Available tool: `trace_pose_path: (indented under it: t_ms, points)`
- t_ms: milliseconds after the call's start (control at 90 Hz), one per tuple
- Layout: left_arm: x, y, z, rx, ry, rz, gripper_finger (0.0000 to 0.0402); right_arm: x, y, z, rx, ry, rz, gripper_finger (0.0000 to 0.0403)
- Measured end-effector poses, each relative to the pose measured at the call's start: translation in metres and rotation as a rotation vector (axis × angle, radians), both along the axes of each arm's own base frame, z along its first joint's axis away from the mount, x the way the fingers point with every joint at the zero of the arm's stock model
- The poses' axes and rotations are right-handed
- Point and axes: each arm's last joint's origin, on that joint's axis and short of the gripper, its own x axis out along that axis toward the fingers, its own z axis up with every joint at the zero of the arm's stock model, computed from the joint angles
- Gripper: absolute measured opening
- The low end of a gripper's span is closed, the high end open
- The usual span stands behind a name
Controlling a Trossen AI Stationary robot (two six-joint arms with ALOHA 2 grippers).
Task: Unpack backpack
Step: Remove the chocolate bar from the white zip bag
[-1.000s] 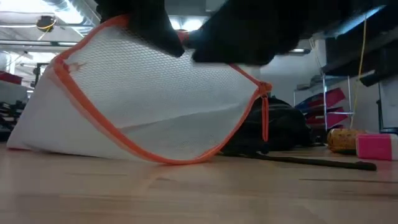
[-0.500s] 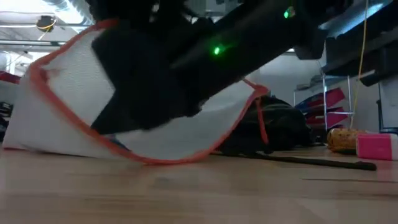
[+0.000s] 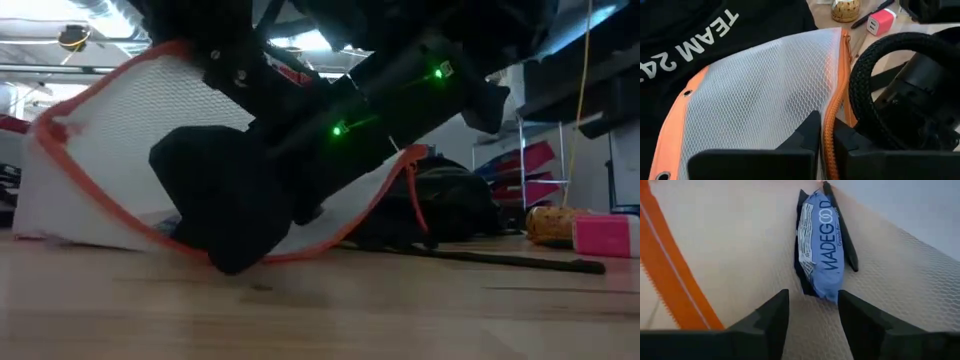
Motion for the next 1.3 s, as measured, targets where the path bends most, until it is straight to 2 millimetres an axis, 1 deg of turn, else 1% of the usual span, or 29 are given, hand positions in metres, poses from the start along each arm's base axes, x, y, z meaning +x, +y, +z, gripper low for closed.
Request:
trace_pose_path:
  t_ms: [433, 511, 633, 822, 1033, 1111, 1178, 1300]
  points:
    - [0.0, 0.0, 0.0, -0.011, -0.008, 0.002, 0.0, 0.003, -0.002, 0.002, -0.075, -0.026, 0.008, 0.0145]
    - [0.0, -0.001, 0.0, -0.013, -0.007, 0.001, 0.0, 0.003, -0.002, 0.002, -0.076, -0.025, 0.008, 0.0139]
    - [0.0, -0.001, 0.0, -0.015, -0.008, 0.002, 0.0, 0.003, -0.002, 0.002, -0.076, -0.027, 0.007, 0.0105]
    - [0.0, -0.001, 0.0, -0.02, -0.008, 0.001, 0.0, 0.003, -0.001, 0.002, -0.063, -0.025, 0.024, 0.0013]
    - [0.0, -0.001, 0.0, -0.022, -0.005, -0.001, 0.0, 0.002, 0.001, 0.002, -0.062, -0.018, 0.034, 0.0002]
    - [0.001, -0.002, 0.0, -0.03, -0.006, -0.005, 0.0, 0.0, 0.004, 0.006, -0.065, -0.01, 0.04, 0.0002]
    - [0.001, -0.002, 0.0, -0.032, -0.004, -0.007, 0.0, -0.006, 0.011, 0.013, -0.072, 0.012, 0.055, 0.0]
    - [0.001, -0.003, -0.001, -0.044, 0.002, -0.018, 0.0, -0.017, 0.023, 0.034, -0.101, 0.032, 0.038, 0.0]
